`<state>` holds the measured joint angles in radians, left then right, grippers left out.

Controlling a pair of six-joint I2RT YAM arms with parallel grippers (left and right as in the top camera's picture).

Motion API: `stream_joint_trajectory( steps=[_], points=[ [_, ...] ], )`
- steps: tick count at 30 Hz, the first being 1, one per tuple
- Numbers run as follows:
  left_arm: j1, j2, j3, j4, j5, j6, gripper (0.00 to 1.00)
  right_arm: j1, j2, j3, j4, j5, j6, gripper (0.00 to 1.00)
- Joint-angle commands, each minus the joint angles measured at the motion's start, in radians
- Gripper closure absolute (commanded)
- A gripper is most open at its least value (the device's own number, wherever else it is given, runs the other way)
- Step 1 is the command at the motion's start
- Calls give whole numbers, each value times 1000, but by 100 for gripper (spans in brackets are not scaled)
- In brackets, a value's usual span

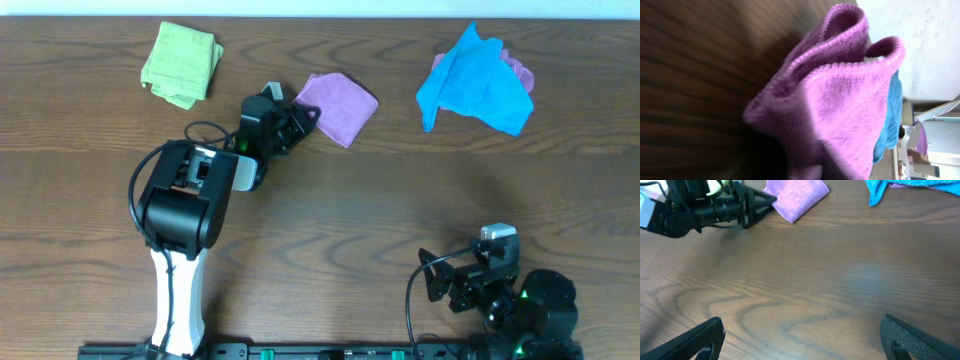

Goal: Fold the cloth
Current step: 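Reach the left gripper to the folded pink cloth and grasp it, then carry the pink cloth with the left gripper onto the yellow-green cloth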

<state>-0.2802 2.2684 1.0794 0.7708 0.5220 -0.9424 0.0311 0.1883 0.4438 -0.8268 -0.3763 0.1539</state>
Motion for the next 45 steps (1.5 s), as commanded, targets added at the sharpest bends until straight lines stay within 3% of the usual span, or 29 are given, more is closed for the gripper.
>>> stream_joint_trajectory(
  steps=[1,12,24,31,40,45],
  points=[
    [-2,137,-32,-71,-32,60,94,-7,-6,-2,-1,3,18,1],
    [66,35,-27,-74,208,121,94,-7,-6,-2,-1,3,18,1],
    [191,-386,66,-586,72,180,94,-7,-6,-2,-1,3,18,1],
    [234,-391,271,-759,42,181,94,-7,-6,-2,-1,3,18,1],
    [292,-360,490,-805,-81,204,94,-7,-6,-2,-1,3,18,1],
    [346,-245,649,-824,-89,214,94,-7,-6,-2,-1,3,18,1]
  ],
)
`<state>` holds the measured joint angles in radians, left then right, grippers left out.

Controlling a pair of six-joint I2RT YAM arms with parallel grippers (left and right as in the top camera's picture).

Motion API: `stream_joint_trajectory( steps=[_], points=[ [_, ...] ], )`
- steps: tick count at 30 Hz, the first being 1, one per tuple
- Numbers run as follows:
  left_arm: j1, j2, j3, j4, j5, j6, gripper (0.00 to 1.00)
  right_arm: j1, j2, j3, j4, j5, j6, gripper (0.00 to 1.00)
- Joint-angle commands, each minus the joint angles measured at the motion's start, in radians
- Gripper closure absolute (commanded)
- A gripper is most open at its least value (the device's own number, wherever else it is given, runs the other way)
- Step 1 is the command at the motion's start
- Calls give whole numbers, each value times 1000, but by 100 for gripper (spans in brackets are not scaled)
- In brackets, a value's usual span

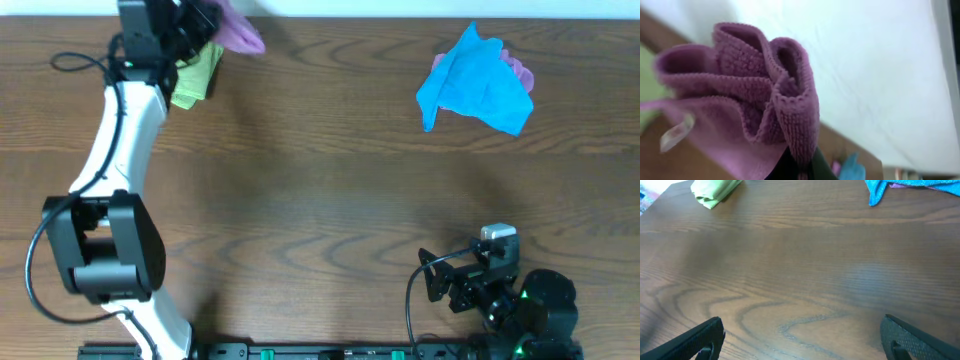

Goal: Fold the cloth
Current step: 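Carry the pink cloth with the left gripper onto the yellow-green cloth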

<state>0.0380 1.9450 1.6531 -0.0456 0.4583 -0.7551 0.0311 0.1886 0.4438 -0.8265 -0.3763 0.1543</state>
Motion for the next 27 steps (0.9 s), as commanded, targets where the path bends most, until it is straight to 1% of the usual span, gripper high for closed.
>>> stream_joint_trajectory(
  steps=[1,7,11,16,19,21,24,27],
  points=[
    [34,101,102,-8,-21,27,94,-7,-6,-2,-2,3,17,1],
    [64,242,258,-11,-18,26,94,-7,-6,-2,-2,3,17,1],
    [79,305,317,-11,-14,26,94,-7,-6,-2,-2,3,17,1],
    [104,341,342,-42,-14,27,94,-7,-6,-2,-2,3,17,1],
    [114,341,342,-63,-12,51,94,-7,-6,-2,-2,3,17,1],
    [123,341,342,-103,-13,56,94,-7,-6,-2,-2,3,17,1],
    [127,341,342,-174,-13,115,94,-7,-6,-2,-2,3,17,1],
    [126,341,342,-225,-16,145,94,-7,-6,-2,-2,3,17,1]
  ],
)
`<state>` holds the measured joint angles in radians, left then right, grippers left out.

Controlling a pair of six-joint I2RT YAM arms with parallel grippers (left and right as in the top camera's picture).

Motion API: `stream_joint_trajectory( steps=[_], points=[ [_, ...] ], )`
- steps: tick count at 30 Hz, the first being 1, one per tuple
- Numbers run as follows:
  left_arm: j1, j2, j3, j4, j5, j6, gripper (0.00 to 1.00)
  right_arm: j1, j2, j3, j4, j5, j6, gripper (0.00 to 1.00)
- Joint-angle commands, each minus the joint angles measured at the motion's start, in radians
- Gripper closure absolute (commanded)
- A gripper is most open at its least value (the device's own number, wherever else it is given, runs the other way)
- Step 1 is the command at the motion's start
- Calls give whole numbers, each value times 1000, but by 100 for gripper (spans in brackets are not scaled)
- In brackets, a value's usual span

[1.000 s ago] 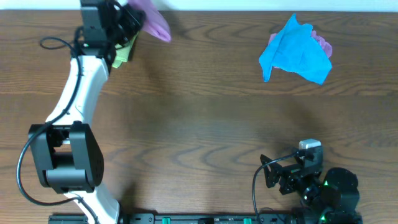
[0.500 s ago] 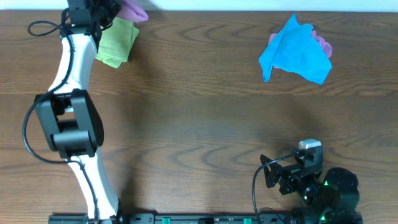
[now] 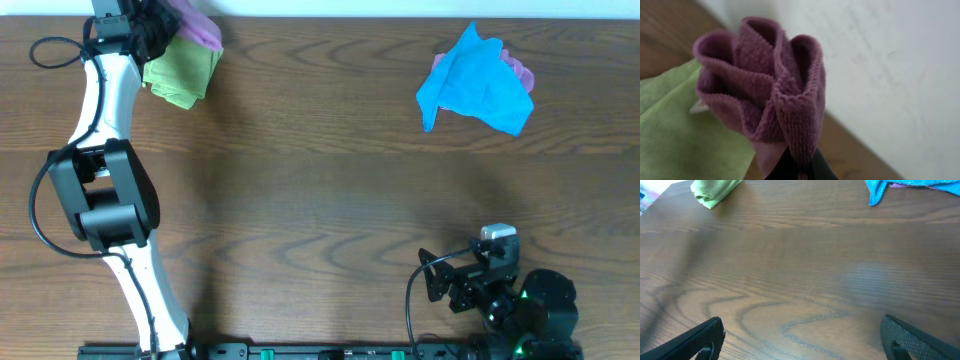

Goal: Fold the cloth
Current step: 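Carry the pink cloth with the left gripper onto the yellow-green cloth, then lower the pink cloth onto the yellow-green cloth and open the left gripper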

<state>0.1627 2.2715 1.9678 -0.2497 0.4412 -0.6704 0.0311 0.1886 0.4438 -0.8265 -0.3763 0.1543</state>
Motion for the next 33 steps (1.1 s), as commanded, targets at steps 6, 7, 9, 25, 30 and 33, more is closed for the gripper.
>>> stream_joint_trajectory(
  steps=[6,7,9,25,30,33],
  points=[
    [2,14,27,-112,-35,126,94,-7,-6,-2,-2,3,17,1],
    [2,14,27,-134,-53,144,94,-7,-6,-2,-2,3,17,1],
    [2,14,27,-169,-87,171,94,-7,-6,-2,-2,3,17,1],
    [48,14,27,-343,-320,245,94,-7,-6,-2,-2,3,17,1],
    [59,14,27,-364,-318,256,92,-7,-6,-2,-2,3,17,1],
    [60,14,27,-375,-318,274,79,-7,-6,-2,-2,3,17,1]
  ],
)
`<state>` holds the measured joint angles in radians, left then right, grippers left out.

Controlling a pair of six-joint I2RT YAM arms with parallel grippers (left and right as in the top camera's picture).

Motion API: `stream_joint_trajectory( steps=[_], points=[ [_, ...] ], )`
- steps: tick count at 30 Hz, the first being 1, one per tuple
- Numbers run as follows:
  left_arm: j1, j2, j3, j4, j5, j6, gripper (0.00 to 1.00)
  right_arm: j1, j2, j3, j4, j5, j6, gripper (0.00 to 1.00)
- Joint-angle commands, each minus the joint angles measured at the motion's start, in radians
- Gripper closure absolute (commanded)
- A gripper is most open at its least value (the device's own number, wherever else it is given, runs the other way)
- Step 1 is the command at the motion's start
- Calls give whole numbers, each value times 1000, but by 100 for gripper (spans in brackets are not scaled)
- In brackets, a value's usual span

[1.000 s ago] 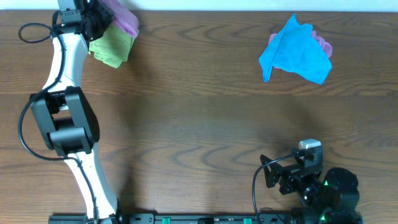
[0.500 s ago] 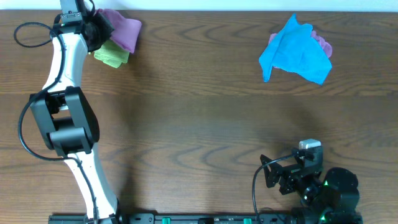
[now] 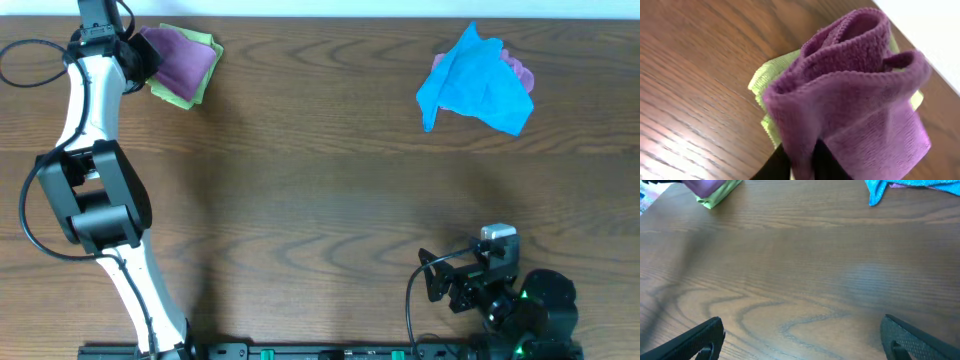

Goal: Fold the cloth
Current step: 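Lower the pink cloth onto the yellow-green cloth and open the left gripper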

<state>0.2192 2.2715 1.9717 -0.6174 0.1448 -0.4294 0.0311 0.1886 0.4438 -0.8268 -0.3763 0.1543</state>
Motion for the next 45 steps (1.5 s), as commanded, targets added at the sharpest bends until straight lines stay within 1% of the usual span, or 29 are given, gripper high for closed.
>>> stream_joint_trajectory(
  steps=[1,3,7,9,10,17,20,21,22,24,25,27,34,37,41,45],
  points=[
    [4,14,24,-11,-22,42,75,-7,-6,-2,-1,3,17,1],
    [4,10,24,-15,-21,49,67,-7,-6,-2,-1,3,17,1],
    [6,-19,24,-18,-21,50,48,-7,-6,-2,-1,3,17,1],
    [7,-42,24,-14,-21,66,43,-7,-6,-2,-1,3,17,1],
    [8,-57,24,-11,-22,74,39,-7,-6,-2,-1,3,17,1],
    [10,-136,24,4,-16,86,27,-7,-6,-2,-1,3,17,1],
    [9,-153,24,17,3,86,27,-7,-6,-2,-1,3,17,1],
    [9,-154,24,27,24,86,32,-7,-6,-2,-1,3,17,1],
    [9,-154,24,39,42,85,45,-7,-6,-2,-1,3,17,1],
    [6,-146,24,64,66,56,76,-7,-6,-2,-1,3,17,1],
    [3,-141,24,76,66,36,94,-7,-6,-2,-1,3,17,1],
    [-5,-123,24,108,62,-1,94,-7,-6,-2,-1,3,17,1],
    [-42,-31,24,196,54,-6,94,-7,-6,-2,-1,3,17,1],
    [-48,19,24,227,47,-28,94,-7,-6,-2,-1,3,17,1],
    [-48,77,24,270,-3,-44,95,-7,-6,-2,-1,3,17,2],
    [-48,108,24,294,-17,-51,94,-7,-6,-2,-1,3,17,1]
  ],
)
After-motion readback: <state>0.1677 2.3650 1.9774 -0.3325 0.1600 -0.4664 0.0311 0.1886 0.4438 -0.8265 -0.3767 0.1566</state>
